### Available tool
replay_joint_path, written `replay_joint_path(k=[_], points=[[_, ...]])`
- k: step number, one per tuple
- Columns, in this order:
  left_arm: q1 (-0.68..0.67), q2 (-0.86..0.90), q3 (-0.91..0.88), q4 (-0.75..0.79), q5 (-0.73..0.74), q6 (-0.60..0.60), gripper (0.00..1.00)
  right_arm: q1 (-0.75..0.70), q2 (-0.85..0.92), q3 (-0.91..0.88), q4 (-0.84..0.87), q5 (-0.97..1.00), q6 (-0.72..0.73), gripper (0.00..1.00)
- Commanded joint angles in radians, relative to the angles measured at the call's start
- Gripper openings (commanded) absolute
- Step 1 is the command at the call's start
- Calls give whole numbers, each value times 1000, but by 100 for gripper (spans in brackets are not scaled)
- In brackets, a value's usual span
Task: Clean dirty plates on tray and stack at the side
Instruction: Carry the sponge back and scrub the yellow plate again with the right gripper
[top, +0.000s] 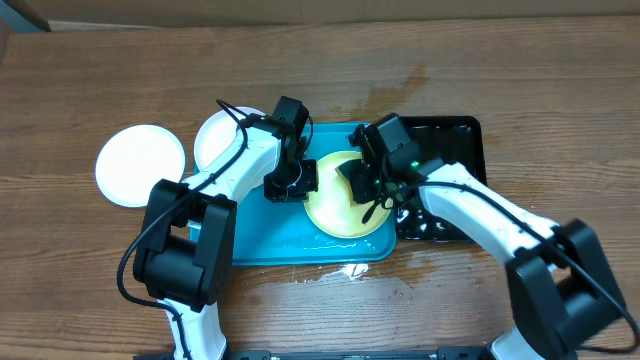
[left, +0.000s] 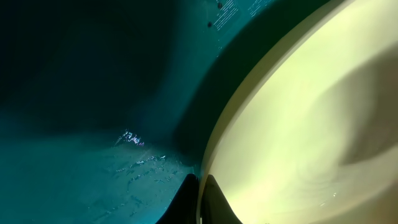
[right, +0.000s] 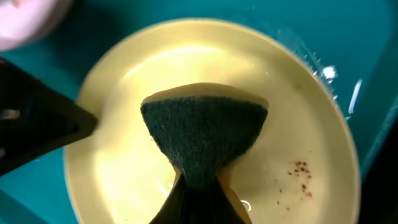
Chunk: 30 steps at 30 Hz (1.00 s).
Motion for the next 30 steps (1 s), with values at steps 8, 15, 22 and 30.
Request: replay_joint_path(k=[8, 15, 22, 30], points=[[-10, 10, -3, 5, 6, 27, 4, 8, 14, 8, 14, -3, -35, 59], [-10, 10, -3, 5, 6, 27, 4, 11, 41, 7, 20, 7, -40, 62], [-10, 10, -3, 5, 6, 27, 4, 59, 66, 8, 9, 50, -55, 62], [-10, 10, -3, 5, 6, 27, 4, 85, 67, 8, -40, 108, -55, 50]])
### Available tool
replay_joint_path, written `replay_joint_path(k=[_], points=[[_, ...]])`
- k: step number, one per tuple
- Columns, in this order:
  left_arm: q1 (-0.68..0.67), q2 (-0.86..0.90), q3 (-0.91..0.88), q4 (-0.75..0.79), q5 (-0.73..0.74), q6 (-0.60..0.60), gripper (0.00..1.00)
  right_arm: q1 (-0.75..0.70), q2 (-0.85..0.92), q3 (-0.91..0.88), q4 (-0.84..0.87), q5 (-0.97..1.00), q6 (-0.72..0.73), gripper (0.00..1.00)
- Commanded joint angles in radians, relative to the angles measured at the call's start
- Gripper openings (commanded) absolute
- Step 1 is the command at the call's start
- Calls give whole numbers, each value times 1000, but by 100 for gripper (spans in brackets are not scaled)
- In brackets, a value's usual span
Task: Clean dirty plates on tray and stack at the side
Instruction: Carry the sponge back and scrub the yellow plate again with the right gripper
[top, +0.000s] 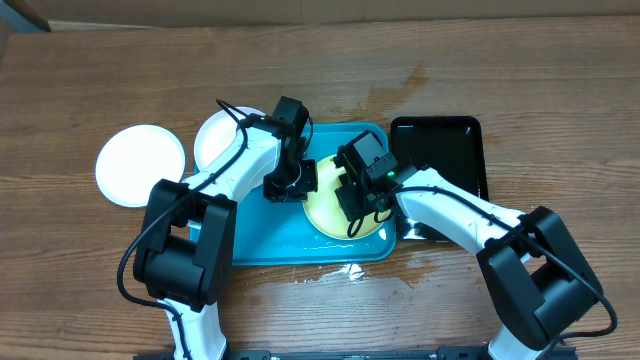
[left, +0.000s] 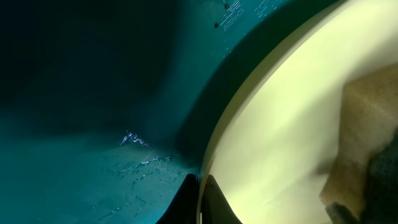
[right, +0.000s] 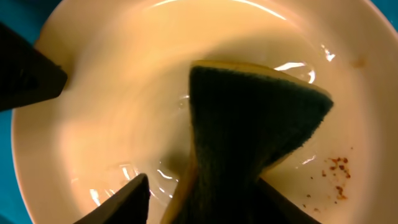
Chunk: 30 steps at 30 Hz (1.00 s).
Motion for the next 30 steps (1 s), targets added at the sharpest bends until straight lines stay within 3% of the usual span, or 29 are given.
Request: replay_joint_path(k=[1, 9, 16, 22, 23, 26, 30], points=[[-10, 10, -2, 6, 18, 26, 4, 4, 6, 8, -1, 24, -1, 48], [-10, 10, -2, 6, 18, 26, 4, 4, 34, 8, 3, 57, -18, 38], [-9, 10, -2, 6, 18, 26, 4, 4, 34, 11, 18, 76, -27, 5], [-9, 10, -2, 9, 18, 26, 4, 4, 34, 24, 16, 58, -76, 4], [-9, 10, -2, 9, 18, 26, 4, 4, 34, 32, 17, 57, -76, 4], [-9, 10, -2, 8, 18, 26, 4, 4, 33, 73, 13, 56, -75, 42], [-10, 10, -2, 6, 18, 26, 4, 3, 33, 107, 37, 57, -80, 56]])
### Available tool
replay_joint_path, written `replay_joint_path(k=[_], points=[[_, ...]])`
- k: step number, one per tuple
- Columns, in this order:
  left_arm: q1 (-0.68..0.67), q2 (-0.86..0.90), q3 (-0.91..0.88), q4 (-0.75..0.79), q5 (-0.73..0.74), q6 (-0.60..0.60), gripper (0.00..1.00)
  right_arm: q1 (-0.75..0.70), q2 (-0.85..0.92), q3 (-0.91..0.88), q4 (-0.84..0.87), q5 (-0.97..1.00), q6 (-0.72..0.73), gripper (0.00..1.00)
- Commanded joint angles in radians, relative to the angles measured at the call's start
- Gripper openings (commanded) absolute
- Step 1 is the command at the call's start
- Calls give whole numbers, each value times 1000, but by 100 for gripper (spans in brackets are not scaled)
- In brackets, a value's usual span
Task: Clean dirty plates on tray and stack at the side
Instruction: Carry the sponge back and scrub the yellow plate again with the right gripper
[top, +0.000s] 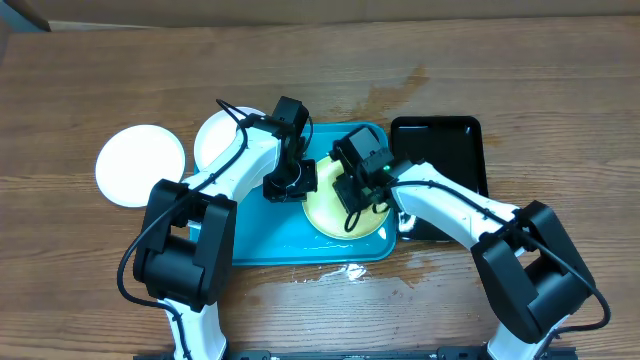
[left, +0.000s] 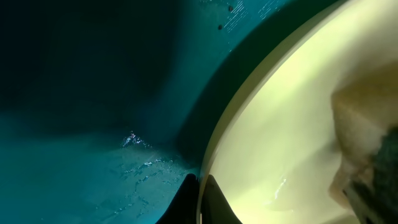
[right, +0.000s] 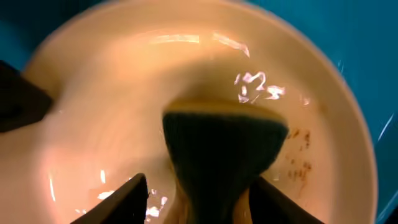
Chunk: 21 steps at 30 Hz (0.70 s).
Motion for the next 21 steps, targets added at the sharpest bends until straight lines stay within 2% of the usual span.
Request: replay_joint_path(k=[1, 15, 17, 21], points=[[-10, 10, -2, 5, 24, 26, 4, 3, -1, 44, 28, -5, -13, 57], [-10, 10, -2, 2, 24, 27, 4, 3, 63, 24, 32, -5, -46, 57], [-10, 10, -2, 2, 24, 26, 4, 3, 63, 24, 32, -5, -46, 52], [-10, 10, -2, 2, 25, 26, 4, 3, 63, 24, 32, -5, -56, 22]])
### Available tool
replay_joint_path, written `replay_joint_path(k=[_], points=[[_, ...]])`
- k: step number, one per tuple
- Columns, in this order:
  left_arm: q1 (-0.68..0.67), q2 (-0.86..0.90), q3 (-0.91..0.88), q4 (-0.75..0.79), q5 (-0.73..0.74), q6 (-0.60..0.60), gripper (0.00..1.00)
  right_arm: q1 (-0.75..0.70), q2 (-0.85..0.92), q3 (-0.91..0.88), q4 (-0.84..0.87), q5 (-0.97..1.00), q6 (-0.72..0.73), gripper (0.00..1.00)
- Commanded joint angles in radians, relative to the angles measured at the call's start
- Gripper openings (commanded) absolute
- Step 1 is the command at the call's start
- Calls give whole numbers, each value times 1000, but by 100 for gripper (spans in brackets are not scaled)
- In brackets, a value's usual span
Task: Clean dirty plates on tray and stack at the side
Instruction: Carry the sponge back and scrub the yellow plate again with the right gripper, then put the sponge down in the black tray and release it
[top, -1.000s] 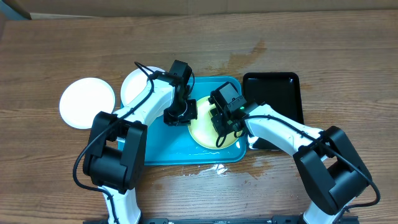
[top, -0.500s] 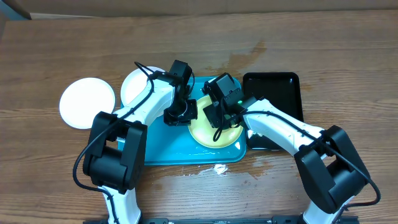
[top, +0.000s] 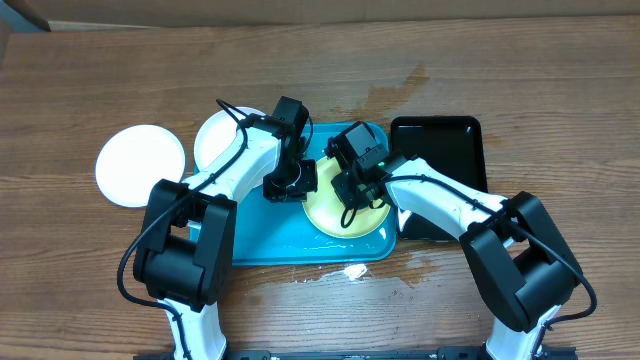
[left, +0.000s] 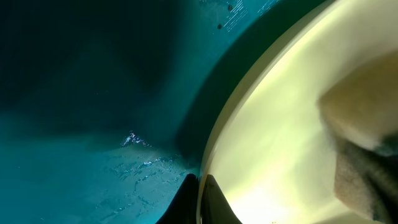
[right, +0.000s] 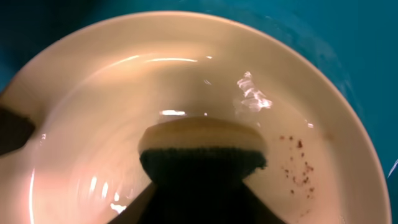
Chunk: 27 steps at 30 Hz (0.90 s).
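A pale yellow plate (top: 328, 212) lies on the teal tray (top: 260, 240), wet and glossy, with red-brown specks (right: 297, 167) on its right inner side. My left gripper (left: 200, 182) is shut on the plate's left rim (left: 214, 143). My right gripper (right: 202, 205) is shut on a sponge (right: 202, 155) with a dark green scouring face and yellow body, pressed onto the middle of the plate. In the left wrist view the sponge (left: 360, 124) shows at the right edge.
Two white plates (top: 140, 163) (top: 213, 135) lie on the wooden table left of the tray. A black tray (top: 445, 145) sits to the right of the teal one. Water is spilled at the teal tray's front edge (top: 352, 271).
The sponge in my right gripper has shifted a little on the plate, toward its left and far side. The specks remain at its right. My left gripper still holds the rim.
First my right gripper held the sponge over the plate's middle while the left pinched the rim. Then the sponge was pressed on the plate further left, and it has stayed on the wet surface, shifting about, with the left hold unchanged.
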Motion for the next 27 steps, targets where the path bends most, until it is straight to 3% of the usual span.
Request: replay_joint_path(k=[1, 3, 12, 17, 27], points=[[-10, 10, -2, 3, 24, 26, 4, 4, 5, 1, 2, -10, -14, 16], [-10, 10, -2, 2, 24, 26, 4, 4, 5, 1, 2, -10, -20, 4], [-10, 10, -2, 2, 24, 27, 4, 4, -11, 66, -34, -56, -15, 4], [-10, 10, -2, -2, 24, 26, 4, -3, -54, 175, -102, -74, 76, 4], [-9, 10, -2, -2, 24, 27, 4, -152, -65, 316, -330, -76, 165, 4]])
